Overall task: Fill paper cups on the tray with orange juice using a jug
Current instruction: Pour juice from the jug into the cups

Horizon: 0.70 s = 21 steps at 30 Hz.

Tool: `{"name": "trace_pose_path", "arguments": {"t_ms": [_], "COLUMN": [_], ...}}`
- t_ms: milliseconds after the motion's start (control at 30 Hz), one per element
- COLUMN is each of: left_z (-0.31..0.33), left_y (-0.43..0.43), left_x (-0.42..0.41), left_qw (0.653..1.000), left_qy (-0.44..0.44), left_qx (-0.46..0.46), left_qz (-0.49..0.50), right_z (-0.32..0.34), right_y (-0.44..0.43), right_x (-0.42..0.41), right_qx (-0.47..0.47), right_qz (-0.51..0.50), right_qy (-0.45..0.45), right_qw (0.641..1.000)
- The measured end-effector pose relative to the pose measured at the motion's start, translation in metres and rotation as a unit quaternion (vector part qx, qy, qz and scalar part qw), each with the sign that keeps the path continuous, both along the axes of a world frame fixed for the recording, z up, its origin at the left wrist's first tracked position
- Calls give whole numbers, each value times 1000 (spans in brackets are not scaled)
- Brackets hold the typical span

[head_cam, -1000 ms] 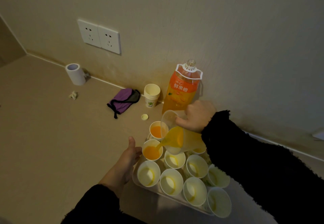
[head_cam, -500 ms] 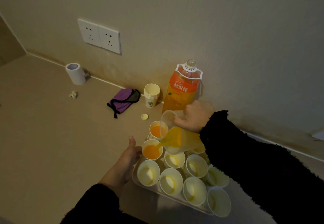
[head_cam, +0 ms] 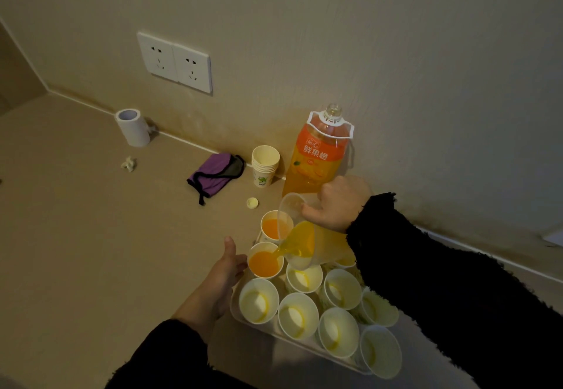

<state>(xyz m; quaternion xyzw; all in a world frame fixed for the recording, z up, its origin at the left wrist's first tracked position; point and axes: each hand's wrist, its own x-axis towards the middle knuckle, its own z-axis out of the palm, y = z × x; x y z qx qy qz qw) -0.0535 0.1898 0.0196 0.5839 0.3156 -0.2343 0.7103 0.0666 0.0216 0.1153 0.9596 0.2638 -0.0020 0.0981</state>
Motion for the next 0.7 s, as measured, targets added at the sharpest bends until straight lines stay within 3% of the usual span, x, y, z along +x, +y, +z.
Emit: {"name": "trace_pose_path", "arguments": {"t_ms": [700], "left_z": [-15], "left_y": [3], "left_x": [1], "left_qw": [1000], "left_qy": [3], "left_qx": [0], "left_qz": [13], "right_z": [9], "right_y": [-1], "right_x": [-4], "right_qx": [8], "right_qz": [-7], "right_qy": [5], "right_qw": [1000]}}
